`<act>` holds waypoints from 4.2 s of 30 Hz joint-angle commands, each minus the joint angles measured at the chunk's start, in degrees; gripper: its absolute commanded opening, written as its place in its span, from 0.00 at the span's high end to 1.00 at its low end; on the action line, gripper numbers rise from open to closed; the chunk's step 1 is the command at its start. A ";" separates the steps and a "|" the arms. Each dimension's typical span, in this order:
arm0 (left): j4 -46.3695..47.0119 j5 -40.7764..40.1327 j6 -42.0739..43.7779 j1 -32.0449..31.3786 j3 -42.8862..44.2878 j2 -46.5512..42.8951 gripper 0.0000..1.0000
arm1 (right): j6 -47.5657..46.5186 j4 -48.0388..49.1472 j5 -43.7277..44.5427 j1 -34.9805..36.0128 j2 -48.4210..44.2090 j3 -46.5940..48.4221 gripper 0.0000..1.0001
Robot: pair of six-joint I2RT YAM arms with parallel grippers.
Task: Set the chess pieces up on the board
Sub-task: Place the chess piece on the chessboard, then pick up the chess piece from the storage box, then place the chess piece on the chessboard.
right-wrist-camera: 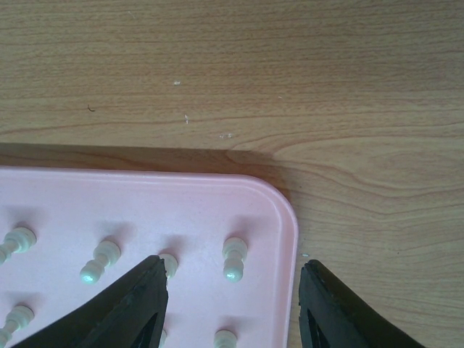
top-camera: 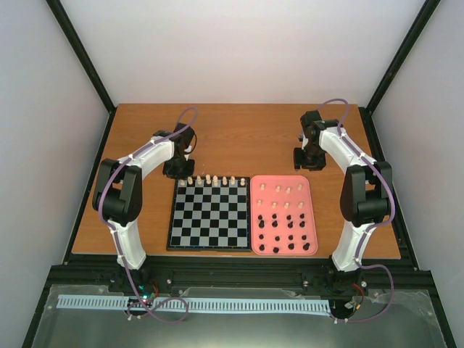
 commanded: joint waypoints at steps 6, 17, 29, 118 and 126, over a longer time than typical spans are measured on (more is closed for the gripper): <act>1.92 -1.16 -0.97 0.98 -0.13 0.42 0.83 | -0.42 -0.32 0.64 -0.38 -0.14 -0.09 0.50; 2.16 -0.39 -0.79 1.00 -0.20 0.72 0.82 | -0.51 -0.40 0.31 -0.42 -0.05 -0.16 0.50; 0.66 -1.78 -0.70 0.99 0.86 -1.42 0.72 | -0.51 -1.02 -0.02 -0.38 -0.78 -0.07 0.49; -8.83 2.60 -3.57 4.94 11.03 -15.79 0.38 | 7.90 -3.49 -3.50 26.62 8.03 10.87 0.97; -8.68 1.28 -2.79 5.30 8.92 -17.57 0.38 | 8.28 -2.72 -4.45 29.68 13.33 14.28 0.97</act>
